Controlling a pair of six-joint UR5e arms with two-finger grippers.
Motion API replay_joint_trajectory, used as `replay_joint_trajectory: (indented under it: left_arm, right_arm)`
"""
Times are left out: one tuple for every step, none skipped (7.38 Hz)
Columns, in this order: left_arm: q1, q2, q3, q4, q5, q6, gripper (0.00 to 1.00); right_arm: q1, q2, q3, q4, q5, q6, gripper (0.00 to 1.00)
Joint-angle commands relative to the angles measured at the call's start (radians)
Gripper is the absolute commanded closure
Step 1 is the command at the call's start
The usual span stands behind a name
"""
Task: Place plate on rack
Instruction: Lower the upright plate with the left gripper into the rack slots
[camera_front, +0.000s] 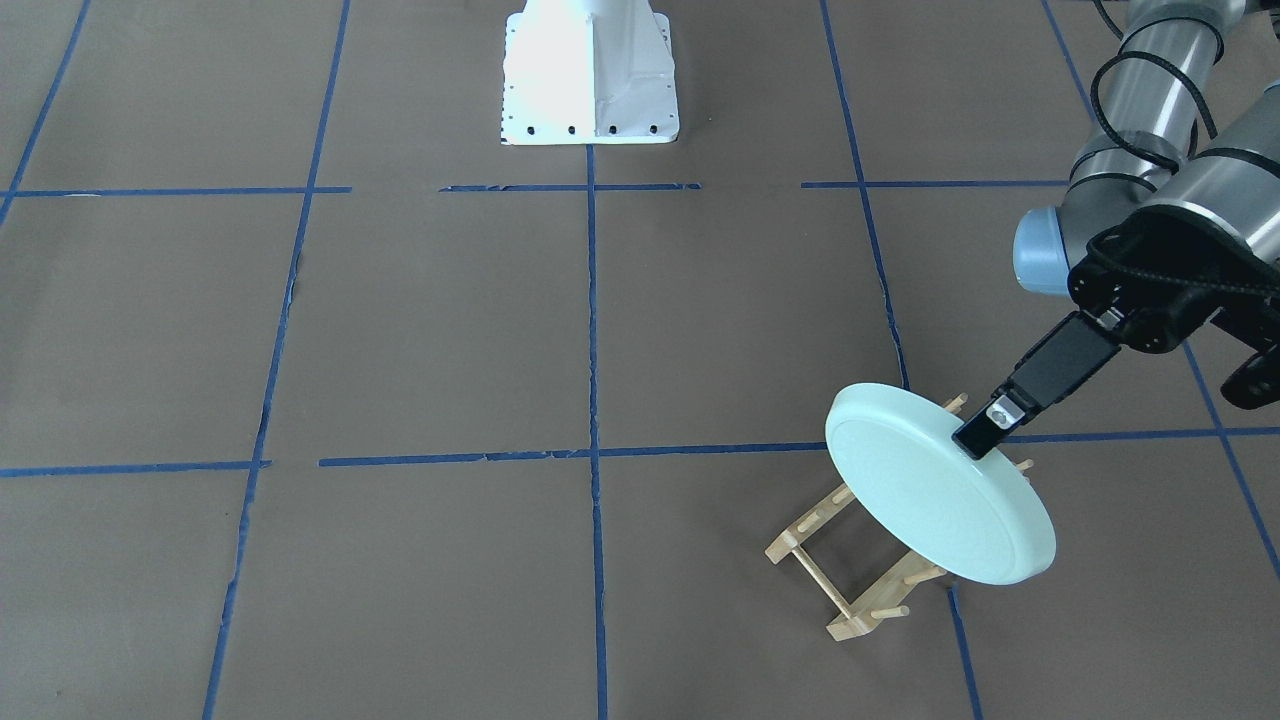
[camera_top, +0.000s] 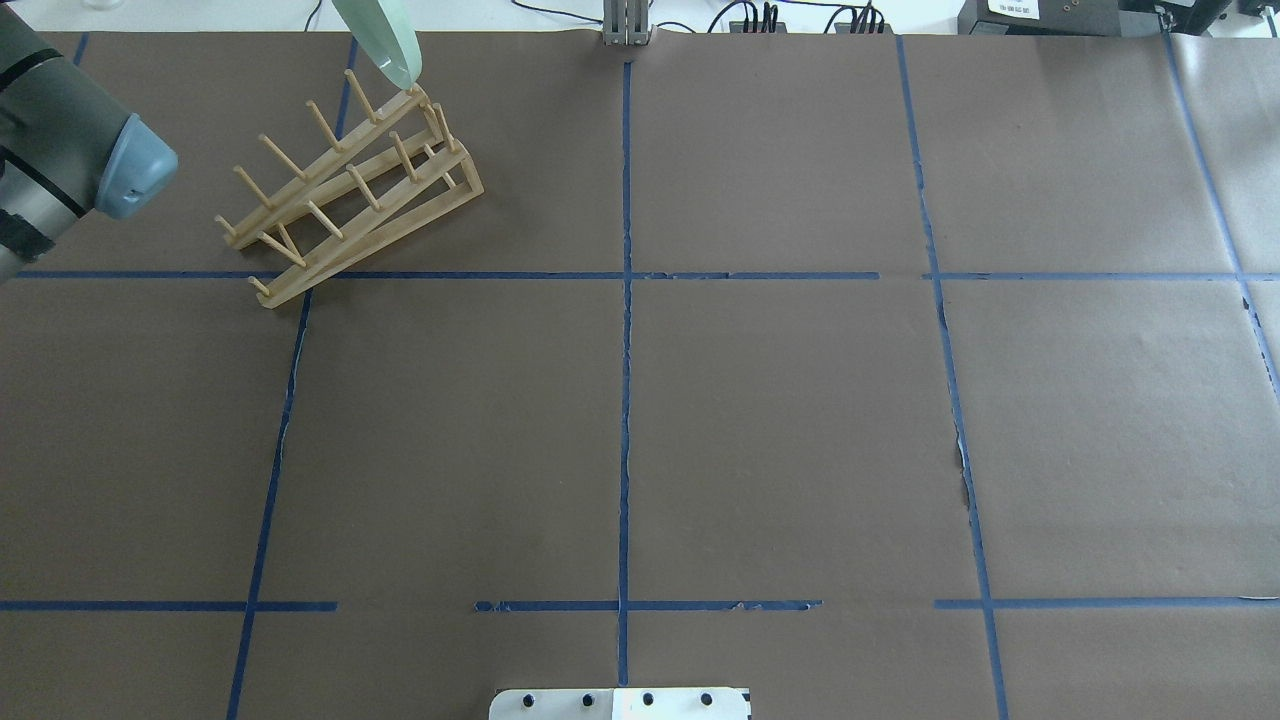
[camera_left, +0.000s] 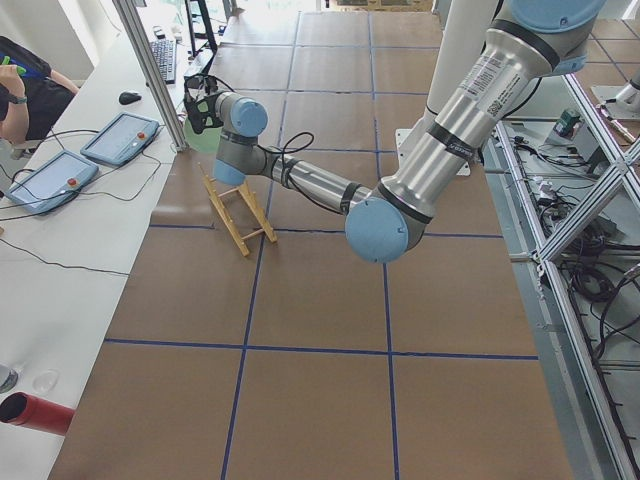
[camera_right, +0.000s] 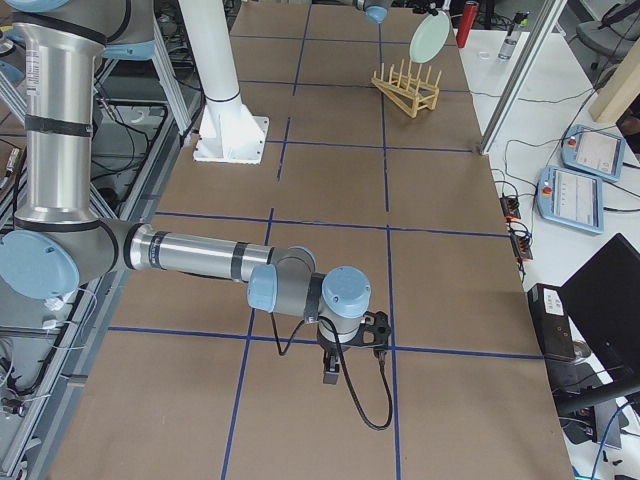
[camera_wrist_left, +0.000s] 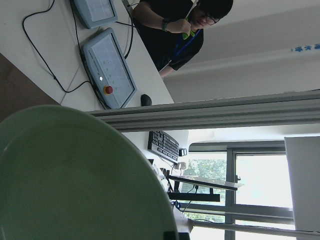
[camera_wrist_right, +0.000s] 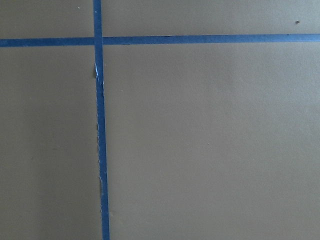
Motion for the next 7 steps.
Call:
replay_joint_trajectory:
  left_arm:
    - [0.006, 0.004, 0.063, -0.037, 0.067, -0.003, 1.00]
    - [0.009, 0.004, 0.078, -0.043, 0.069, -0.003, 1.00]
    - [0.013, 0.004, 0.080, -0.044, 0.071, -0.003, 1.00]
    - [0.026, 0.004, 0.088, -0.044, 0.093, -0.003, 1.00]
    - [0.051, 0.005, 0.092, -0.044, 0.128, -0.003, 1.00]
    - [0.054, 0.005, 0.094, -0.043, 0.133, -0.003, 1.00]
    - [0.059, 0.005, 0.103, -0.043, 0.133, -0.001, 1.00]
  right_arm:
    - [0.001, 0.000, 0.000, 0.000, 0.000, 0.000, 0.00]
    - [0.000, 0.000, 0.000, 0.000, 0.000, 0.000, 0.00]
    - [0.000, 0.000, 0.000, 0.000, 0.000, 0.000, 0.00]
    - [0.001, 0.000, 0.000, 0.000, 0.000, 0.000, 0.00]
    - [0.001, 0.000, 0.002, 0.000, 0.000, 0.000, 0.00]
    - [0.001, 0.000, 0.000, 0.000, 0.000, 0.000, 0.00]
    - [0.000, 0.000, 0.000, 0.000, 0.000, 0.000, 0.00]
